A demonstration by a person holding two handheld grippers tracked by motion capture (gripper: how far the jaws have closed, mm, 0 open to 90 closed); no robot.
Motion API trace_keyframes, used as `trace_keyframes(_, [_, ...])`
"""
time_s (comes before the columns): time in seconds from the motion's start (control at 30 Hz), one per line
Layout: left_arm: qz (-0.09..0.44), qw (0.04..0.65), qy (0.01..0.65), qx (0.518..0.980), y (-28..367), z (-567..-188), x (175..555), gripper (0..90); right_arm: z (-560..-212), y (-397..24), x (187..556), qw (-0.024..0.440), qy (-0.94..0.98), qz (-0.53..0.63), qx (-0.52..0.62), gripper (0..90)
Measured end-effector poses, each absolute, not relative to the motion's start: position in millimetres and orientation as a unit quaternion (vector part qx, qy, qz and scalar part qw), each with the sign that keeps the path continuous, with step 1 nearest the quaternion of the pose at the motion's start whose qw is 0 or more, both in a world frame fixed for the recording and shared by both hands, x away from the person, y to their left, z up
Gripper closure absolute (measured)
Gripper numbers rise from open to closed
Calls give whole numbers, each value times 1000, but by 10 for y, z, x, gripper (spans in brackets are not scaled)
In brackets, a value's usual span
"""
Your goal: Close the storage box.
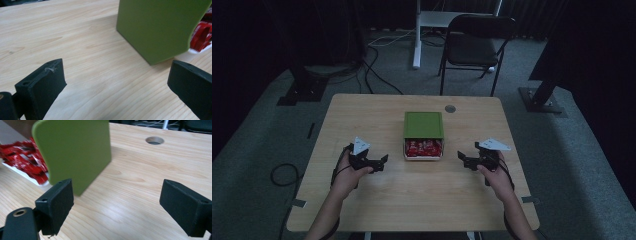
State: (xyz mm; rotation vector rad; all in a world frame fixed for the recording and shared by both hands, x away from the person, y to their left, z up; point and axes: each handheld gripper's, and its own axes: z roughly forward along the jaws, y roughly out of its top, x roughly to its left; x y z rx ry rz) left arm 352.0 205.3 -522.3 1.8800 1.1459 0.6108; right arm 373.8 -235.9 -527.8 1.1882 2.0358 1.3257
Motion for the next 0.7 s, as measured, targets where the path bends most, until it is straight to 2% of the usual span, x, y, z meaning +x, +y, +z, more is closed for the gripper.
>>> trace_keyframes(0.7, [248, 386, 514, 725, 2472, -5386, 3289, 20, -5471, -2932, 3484, 246, 711, 433, 496, 117])
